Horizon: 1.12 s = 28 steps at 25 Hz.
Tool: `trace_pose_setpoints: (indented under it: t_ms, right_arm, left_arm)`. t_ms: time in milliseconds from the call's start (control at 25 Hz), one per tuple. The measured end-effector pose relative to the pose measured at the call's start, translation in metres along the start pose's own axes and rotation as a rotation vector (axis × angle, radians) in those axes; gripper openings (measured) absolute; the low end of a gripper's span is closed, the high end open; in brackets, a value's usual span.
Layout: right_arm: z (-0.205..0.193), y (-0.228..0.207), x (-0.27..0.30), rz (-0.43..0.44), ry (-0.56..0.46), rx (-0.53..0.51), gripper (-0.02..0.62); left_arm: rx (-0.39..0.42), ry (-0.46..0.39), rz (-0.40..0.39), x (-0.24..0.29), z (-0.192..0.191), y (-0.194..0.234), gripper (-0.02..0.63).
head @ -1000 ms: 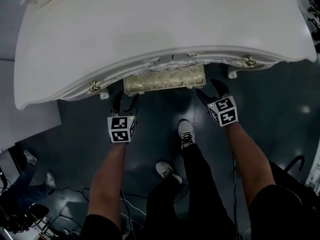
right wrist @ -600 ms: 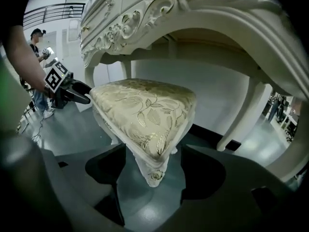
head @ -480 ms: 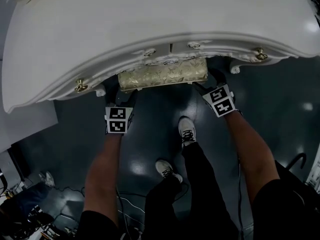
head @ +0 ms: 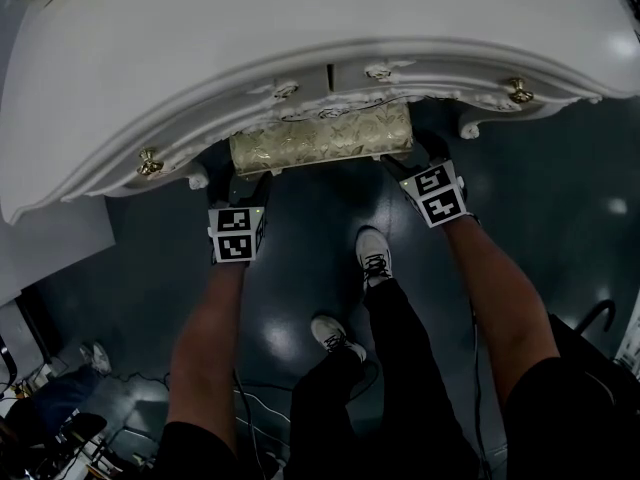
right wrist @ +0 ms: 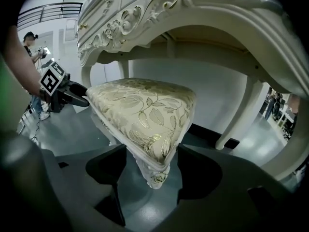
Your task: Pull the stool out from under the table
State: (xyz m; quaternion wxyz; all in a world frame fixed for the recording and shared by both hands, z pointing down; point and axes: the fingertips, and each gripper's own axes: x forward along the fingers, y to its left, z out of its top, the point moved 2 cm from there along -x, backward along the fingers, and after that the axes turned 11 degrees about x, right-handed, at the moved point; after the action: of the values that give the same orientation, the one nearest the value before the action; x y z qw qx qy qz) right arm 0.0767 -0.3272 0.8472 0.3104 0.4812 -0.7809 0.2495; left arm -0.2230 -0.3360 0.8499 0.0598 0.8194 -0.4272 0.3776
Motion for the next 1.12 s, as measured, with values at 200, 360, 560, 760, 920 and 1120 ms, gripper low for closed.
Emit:
trace_pose_setpoints:
  t_ms: [200,360,560,760,920,1120]
  right_arm:
    - [-0.004,0.001,-0.002,-0.016,0.008,0.014,0.345]
    - [-0.008,0.005,-0.006,-0.021,0.015,0.015,0.344]
    - [-0.017,0.011,-0.014,-0.015,0.018,0.006,0.344]
    - [-0.032,0.02,-0.026,-0.014,0.033,0.004,0.344]
    - [-0.045,0.026,-0.037,-0.017,0.038,0.008,0.344]
    - [-0.063,0.037,-0.052,-0.018,0.049,0.01,0.344]
  left_arm:
    - [-0.011,0.016,0.012,-0.003,-0.001,-0.004,0.319]
    - [-0.014,0.029,0.011,-0.007,-0.003,-0.008,0.318]
    - [-0.019,0.029,0.022,-0.017,-0.012,-0.016,0.316]
    - [-0.021,0.043,0.025,-0.031,-0.024,-0.03,0.316]
    - [-0.023,0.047,0.001,-0.043,-0.026,-0.044,0.316]
    - [-0.03,0.056,-0.011,-0.06,-0.036,-0.06,0.316]
